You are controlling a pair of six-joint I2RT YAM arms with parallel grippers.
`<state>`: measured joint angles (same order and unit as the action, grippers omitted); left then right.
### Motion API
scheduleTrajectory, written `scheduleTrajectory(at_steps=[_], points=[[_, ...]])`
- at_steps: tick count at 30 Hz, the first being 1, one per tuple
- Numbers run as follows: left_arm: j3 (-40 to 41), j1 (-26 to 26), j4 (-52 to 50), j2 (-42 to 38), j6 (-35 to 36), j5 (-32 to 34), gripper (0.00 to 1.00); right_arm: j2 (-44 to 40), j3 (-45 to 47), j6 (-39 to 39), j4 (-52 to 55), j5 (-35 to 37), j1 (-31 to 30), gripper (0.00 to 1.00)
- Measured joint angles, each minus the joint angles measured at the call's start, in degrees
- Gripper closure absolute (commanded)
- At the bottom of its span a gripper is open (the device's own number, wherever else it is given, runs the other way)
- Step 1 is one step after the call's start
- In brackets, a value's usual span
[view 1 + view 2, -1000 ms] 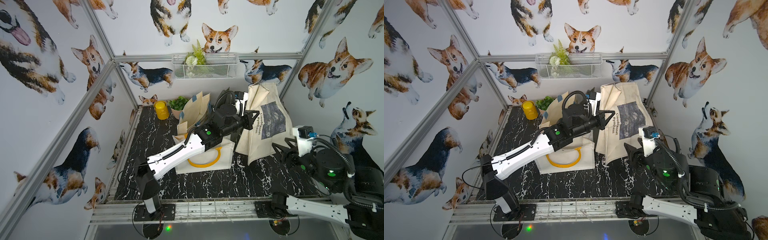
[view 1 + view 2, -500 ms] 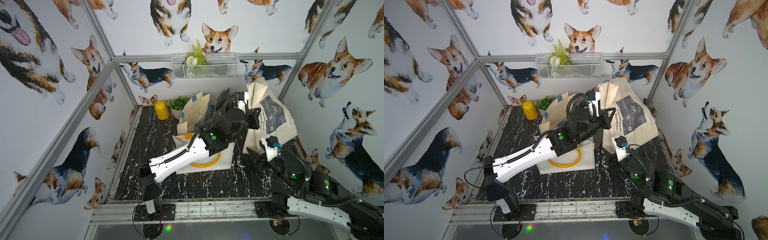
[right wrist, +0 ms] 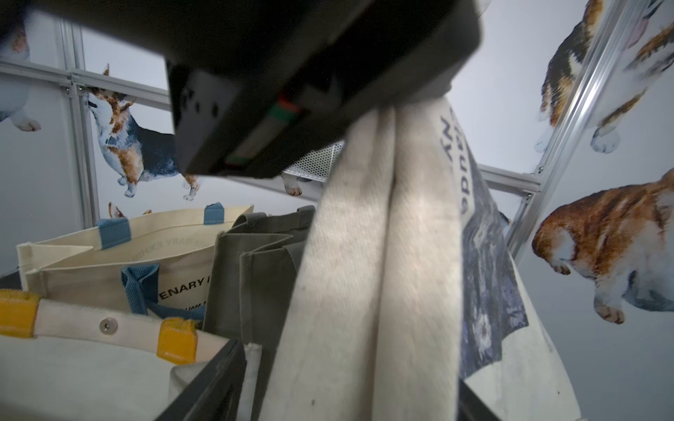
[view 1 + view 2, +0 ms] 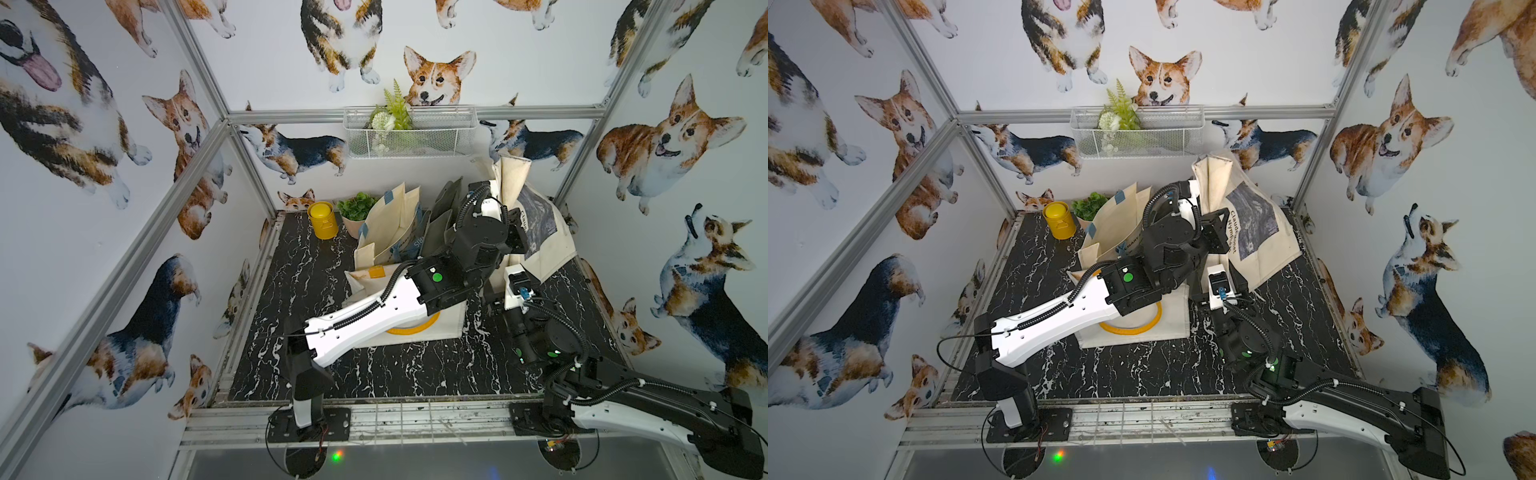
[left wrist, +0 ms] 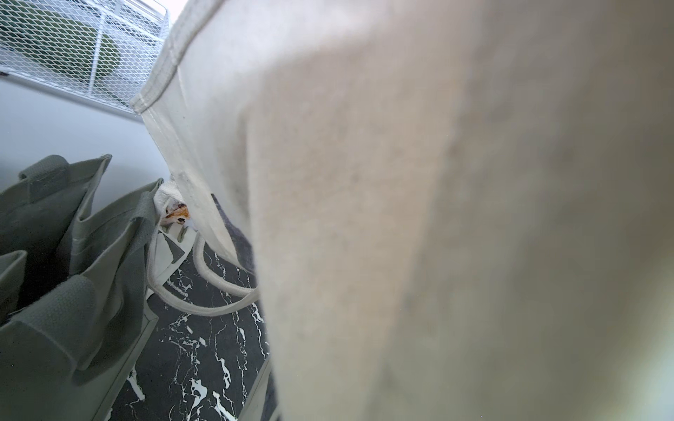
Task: Put away the canvas bag
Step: Press the canvas bag at the center of the board.
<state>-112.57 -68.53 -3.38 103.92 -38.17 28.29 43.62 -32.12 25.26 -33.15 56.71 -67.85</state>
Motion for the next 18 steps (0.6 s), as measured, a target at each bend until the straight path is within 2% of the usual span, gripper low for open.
scheduleTrajectory(at_steps=[4,8,10,13,18], points=[[-0.7,-0.4,-0.5,0.3,-0.2,1.4,1.00,5.9,1.2,8.9,-16.0,3.3,0.0,0.32],[-0.5,-0.5,-0.9,0.1,-0.4,2.1,1.00,11.5,2.1,18.9,-32.4,7.1,0.0,0.60],[-0.1,-0.5,-1.2,-0.2,-0.5,2.3,1.00,11.8,2.8,21.7,-35.6,8.0,0.0,0.71],[0.7,-0.7,-1.2,-0.8,-0.6,2.2,1.00,9.5,3.7,22.4,-35.3,7.9,0.0,0.90],[1.7,-0.9,-0.6,-1.4,-0.4,1.6,1.00,0.1,3.4,14.9,-19.2,6.5,-0.2,1.00]])
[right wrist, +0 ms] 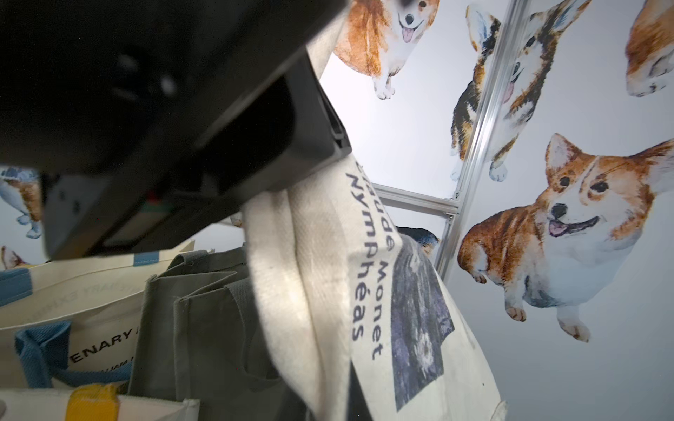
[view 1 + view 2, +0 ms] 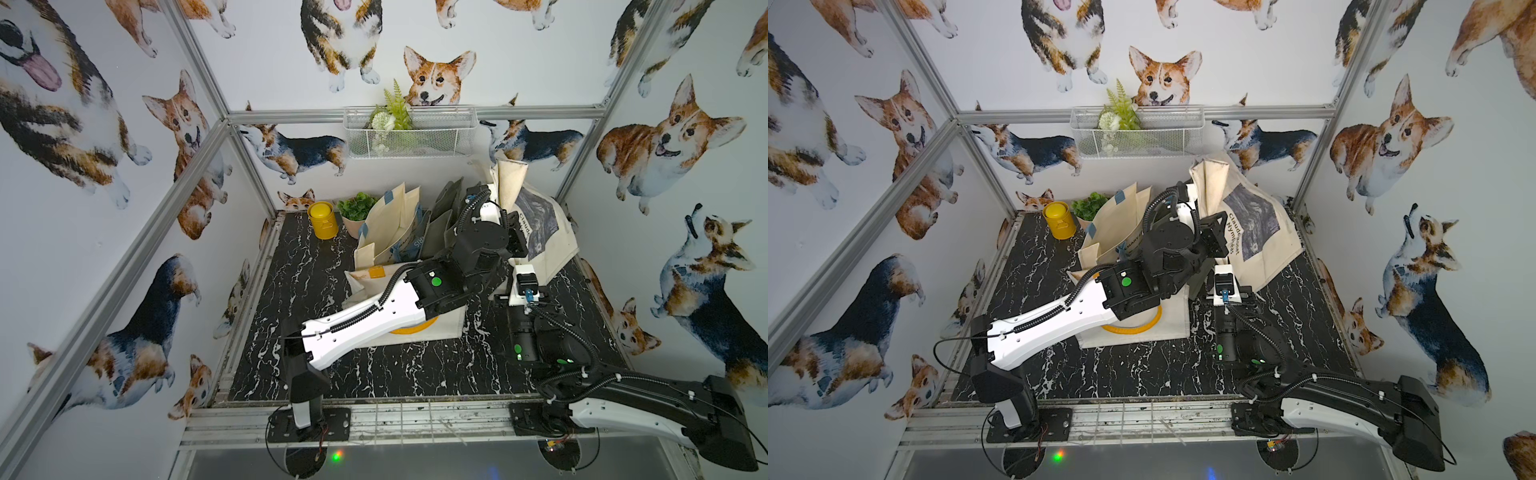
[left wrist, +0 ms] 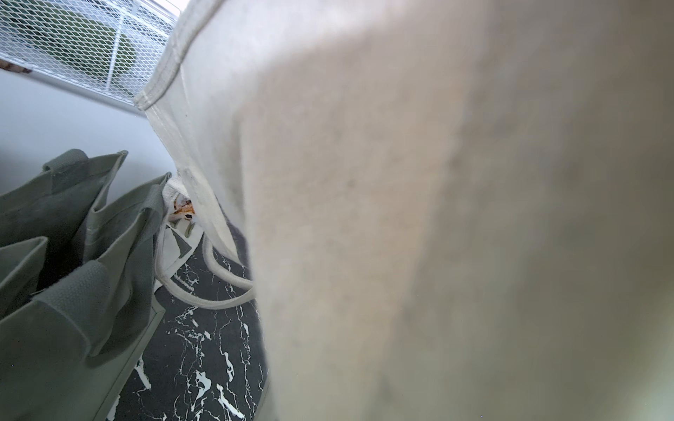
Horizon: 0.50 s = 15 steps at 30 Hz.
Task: Put away the canvas bag
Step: Press the canvas bag at the center of the board.
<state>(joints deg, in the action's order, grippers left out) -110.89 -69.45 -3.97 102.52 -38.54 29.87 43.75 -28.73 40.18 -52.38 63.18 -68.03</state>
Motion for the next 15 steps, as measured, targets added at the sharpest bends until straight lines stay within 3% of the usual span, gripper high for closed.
scheduleTrajectory(at_steps=[4,10,15], points=[[0.5,-0.1,0.2,-0.1,0.9,-2.7,0.96,-9.8,-3.2,-12.5,23.1,-2.8,-0.1,1.00],[2.6,0.0,1.2,-0.7,4.0,-6.4,0.60,-19.3,-9.5,-28.5,52.3,-7.6,-0.1,1.00],[6.8,0.3,6.9,-2.6,11.6,-7.8,0.42,-18.4,-17.6,-36.5,69.7,-10.9,0.0,1.00]])
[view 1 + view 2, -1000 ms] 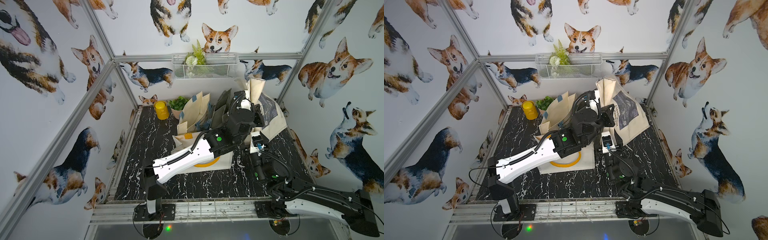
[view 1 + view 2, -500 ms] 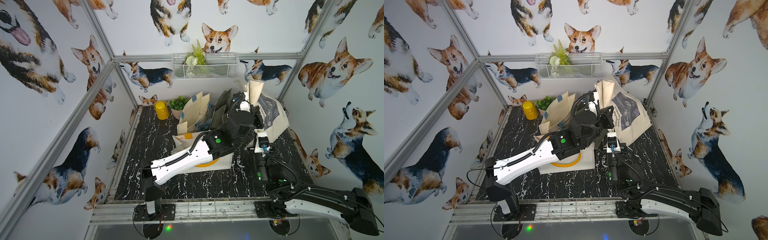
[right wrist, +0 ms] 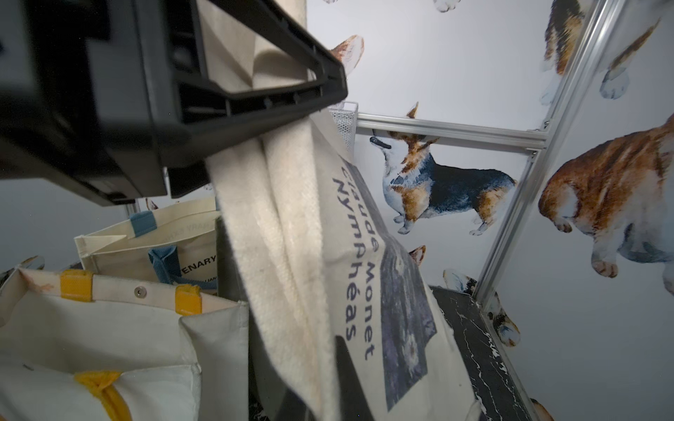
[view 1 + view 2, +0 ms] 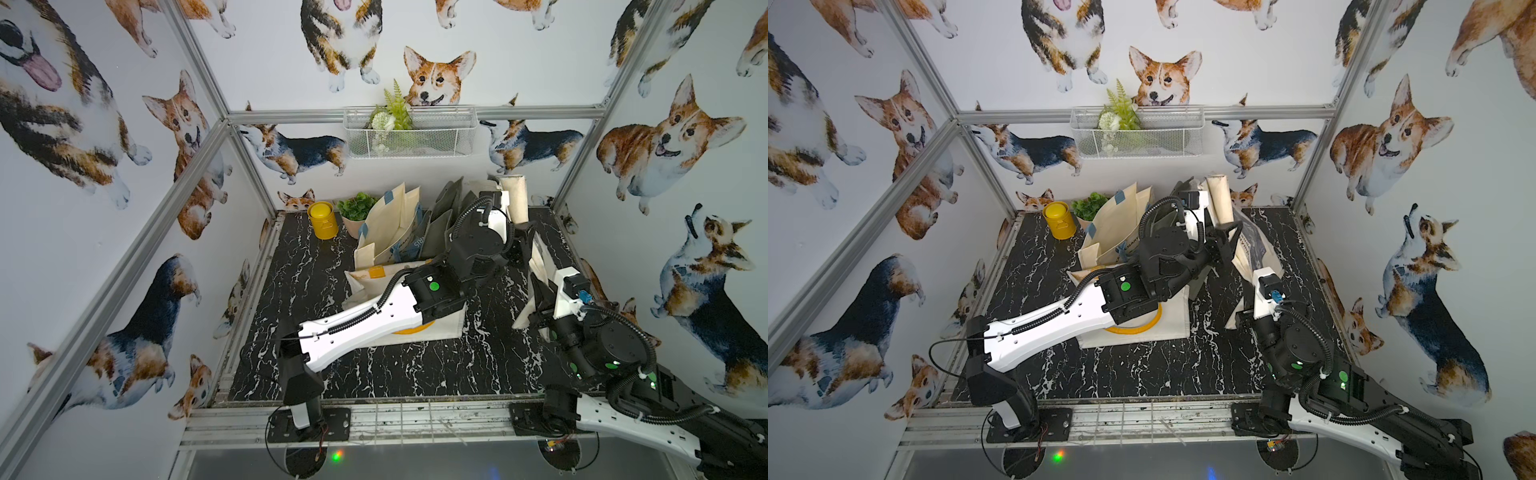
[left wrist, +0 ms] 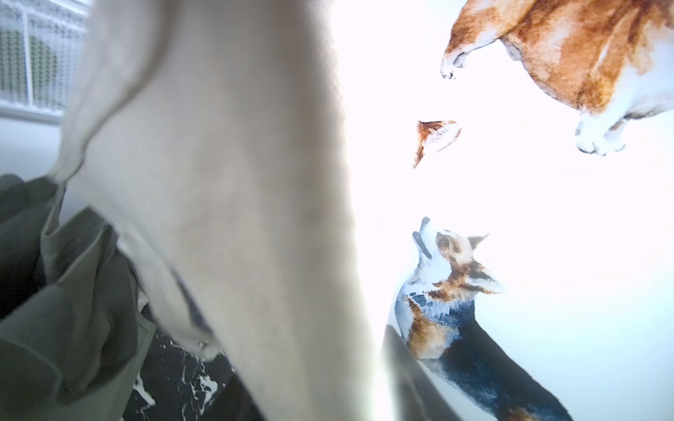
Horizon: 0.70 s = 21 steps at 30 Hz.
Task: Put away the canvas bag
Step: Press the canvas bag at the center of the board.
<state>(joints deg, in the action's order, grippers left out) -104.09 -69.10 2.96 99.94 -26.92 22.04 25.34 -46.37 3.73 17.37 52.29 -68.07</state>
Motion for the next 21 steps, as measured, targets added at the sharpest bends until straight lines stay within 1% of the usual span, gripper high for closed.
scheduleTrajectory(at_steps=[5,7,11,14,16,19,21], points=[[9.1,0.2,7.7,-4.7,13.0,-2.8,0.30,3.1,-7.9,-4.2,15.0,-2.8,0.2,1.00],[13.5,0.2,9.9,-7.8,20.0,-4.1,0.25,3.2,-10.2,-5.5,20.0,-3.5,0.2,1.00],[19.0,0.3,12.0,-13.1,33.6,-4.9,0.21,2.1,-13.5,-6.9,27.8,-4.7,0.2,1.00],[23.5,0.5,12.0,-17.4,46.1,-6.9,0.18,2.1,-16.0,-7.3,32.5,-5.7,0.2,1.00],[25.5,0.8,10.5,-19.6,55.1,-9.9,0.17,3.5,-17.9,-7.3,35.8,-6.4,0.2,1.00],[26.7,1.3,7.1,-21.5,66.8,-14.7,0.16,6.3,-20.3,-7.0,39.6,-8.0,0.2,1.00],[26.8,1.6,5.1,-21.9,72.9,-17.6,0.14,7.2,-21.4,-6.9,41.7,-8.8,0.2,1.00]])
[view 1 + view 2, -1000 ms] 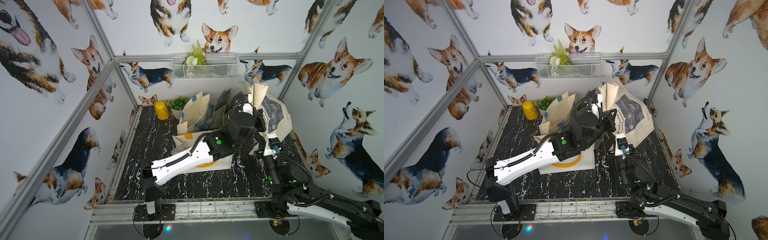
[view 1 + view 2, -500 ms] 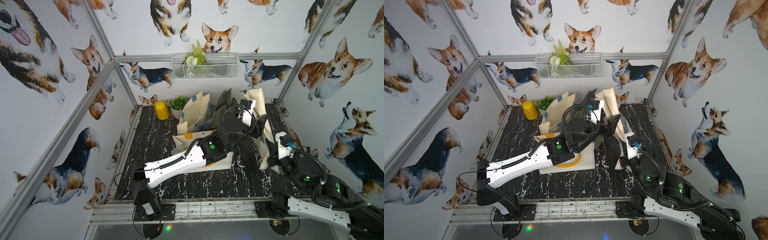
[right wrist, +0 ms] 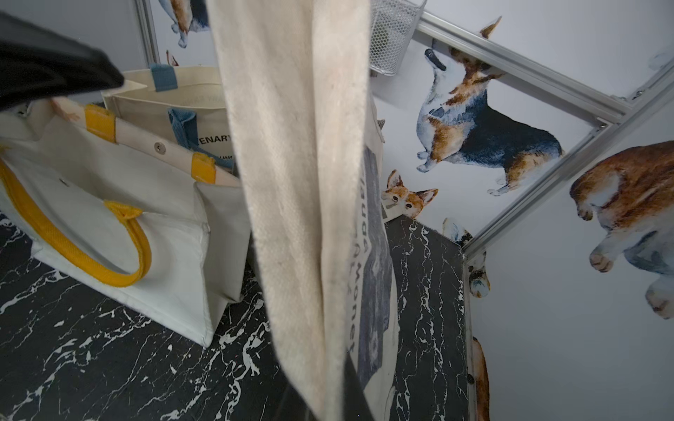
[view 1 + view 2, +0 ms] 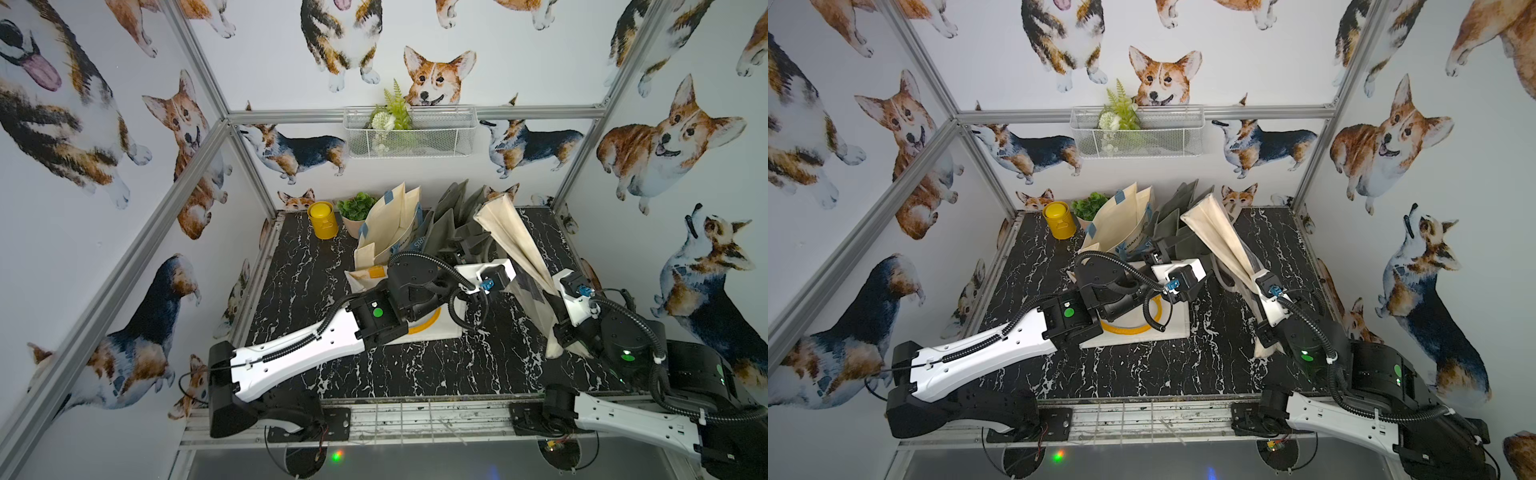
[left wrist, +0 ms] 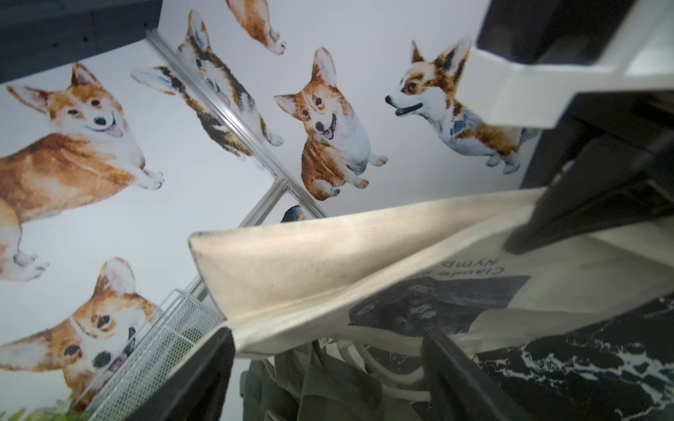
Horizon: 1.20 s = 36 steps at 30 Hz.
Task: Put away the canvas bag
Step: Press the canvas bag at the center of the board.
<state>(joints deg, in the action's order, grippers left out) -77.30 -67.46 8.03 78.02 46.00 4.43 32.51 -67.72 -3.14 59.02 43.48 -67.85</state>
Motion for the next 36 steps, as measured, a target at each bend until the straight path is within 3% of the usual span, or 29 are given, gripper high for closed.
scheduleTrajectory(at_steps=[6,12,26,31,36], points=[[-1.6,0.9,-6.1,0.3,11.6,-5.4,0.11,1.4,-5.1,2.2,5.1,-1.5,0.0,1.00],[-8.4,1.0,-11.9,4.3,19.8,-10.2,0.08,4.6,-8.9,6.5,10.3,-3.7,0.0,1.00],[-20.3,0.9,-26.4,11.8,26.8,-14.7,0.10,5.2,-9.8,16.9,13.6,-6.6,0.0,1.00],[-21.2,0.9,-31.3,13.0,26.2,-14.5,0.20,4.7,-7.9,21.1,13.2,-7.1,0.0,1.00],[-20.7,0.9,-33.6,13.6,24.4,-13.9,0.44,3.7,-5.7,24.7,11.1,-7.4,0.0,1.00]])
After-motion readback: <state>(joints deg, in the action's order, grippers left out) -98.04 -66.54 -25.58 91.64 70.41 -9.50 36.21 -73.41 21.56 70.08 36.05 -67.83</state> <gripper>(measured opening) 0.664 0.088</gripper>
